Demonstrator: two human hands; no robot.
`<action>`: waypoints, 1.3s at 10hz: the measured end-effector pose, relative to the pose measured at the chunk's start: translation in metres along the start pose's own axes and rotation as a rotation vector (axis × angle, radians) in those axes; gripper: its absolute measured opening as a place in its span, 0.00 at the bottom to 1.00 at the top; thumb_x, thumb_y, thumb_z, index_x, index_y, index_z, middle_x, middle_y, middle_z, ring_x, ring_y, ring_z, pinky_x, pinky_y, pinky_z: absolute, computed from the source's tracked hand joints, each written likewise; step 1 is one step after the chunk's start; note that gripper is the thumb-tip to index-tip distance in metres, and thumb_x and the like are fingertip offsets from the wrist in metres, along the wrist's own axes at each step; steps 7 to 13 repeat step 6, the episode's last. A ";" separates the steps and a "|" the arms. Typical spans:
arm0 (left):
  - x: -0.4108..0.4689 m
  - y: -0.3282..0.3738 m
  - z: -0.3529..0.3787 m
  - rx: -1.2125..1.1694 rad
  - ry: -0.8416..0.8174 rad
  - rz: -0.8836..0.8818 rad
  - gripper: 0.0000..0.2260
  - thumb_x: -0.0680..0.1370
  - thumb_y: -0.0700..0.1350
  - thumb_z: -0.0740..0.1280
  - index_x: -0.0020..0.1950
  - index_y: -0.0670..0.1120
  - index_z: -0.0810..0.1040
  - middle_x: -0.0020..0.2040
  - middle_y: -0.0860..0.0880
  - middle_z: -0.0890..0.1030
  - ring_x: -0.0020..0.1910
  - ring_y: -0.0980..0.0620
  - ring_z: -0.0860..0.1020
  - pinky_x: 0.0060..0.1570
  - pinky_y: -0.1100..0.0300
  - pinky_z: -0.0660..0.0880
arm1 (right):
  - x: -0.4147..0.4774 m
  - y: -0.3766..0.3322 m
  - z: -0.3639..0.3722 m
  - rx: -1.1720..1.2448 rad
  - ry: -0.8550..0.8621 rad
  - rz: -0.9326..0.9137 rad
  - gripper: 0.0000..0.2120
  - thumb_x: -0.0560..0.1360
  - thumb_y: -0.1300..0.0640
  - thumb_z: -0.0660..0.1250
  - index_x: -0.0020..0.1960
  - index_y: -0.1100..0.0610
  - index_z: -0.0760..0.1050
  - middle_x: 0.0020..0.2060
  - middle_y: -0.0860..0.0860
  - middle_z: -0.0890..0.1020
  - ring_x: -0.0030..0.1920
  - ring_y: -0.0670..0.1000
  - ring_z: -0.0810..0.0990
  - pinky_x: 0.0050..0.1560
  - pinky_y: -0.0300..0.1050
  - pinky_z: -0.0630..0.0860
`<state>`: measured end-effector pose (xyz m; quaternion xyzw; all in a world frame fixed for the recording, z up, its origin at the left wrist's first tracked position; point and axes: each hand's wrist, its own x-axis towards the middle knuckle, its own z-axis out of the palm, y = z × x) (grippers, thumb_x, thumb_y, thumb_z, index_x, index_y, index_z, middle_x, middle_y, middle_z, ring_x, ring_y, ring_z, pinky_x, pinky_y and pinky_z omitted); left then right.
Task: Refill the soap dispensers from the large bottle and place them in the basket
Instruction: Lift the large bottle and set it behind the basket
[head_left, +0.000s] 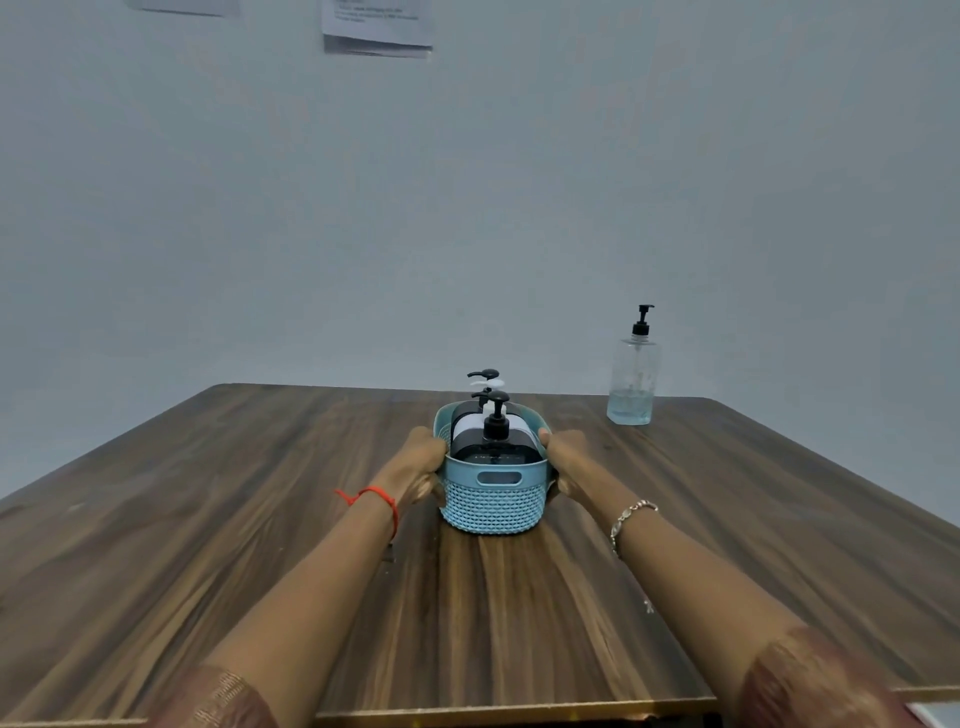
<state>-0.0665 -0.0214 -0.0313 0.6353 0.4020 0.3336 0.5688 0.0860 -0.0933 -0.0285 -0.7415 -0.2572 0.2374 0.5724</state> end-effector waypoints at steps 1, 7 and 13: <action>-0.006 0.001 -0.001 0.013 -0.048 -0.008 0.12 0.78 0.31 0.52 0.42 0.35 0.74 0.35 0.41 0.76 0.29 0.43 0.75 0.21 0.52 0.75 | -0.001 0.001 -0.003 -0.045 -0.031 -0.020 0.18 0.79 0.55 0.59 0.60 0.69 0.72 0.57 0.63 0.78 0.54 0.63 0.78 0.56 0.63 0.75; -0.066 0.004 -0.001 0.362 0.029 0.295 0.29 0.82 0.45 0.54 0.75 0.33 0.44 0.71 0.37 0.67 0.69 0.40 0.67 0.67 0.52 0.65 | -0.080 0.033 -0.030 -0.611 -0.102 -0.523 0.23 0.81 0.45 0.46 0.58 0.61 0.71 0.50 0.61 0.80 0.52 0.59 0.77 0.55 0.53 0.72; -0.066 0.004 -0.001 0.362 0.029 0.295 0.29 0.82 0.45 0.54 0.75 0.33 0.44 0.71 0.37 0.67 0.69 0.40 0.67 0.67 0.52 0.65 | -0.080 0.033 -0.030 -0.611 -0.102 -0.523 0.23 0.81 0.45 0.46 0.58 0.61 0.71 0.50 0.61 0.80 0.52 0.59 0.77 0.55 0.53 0.72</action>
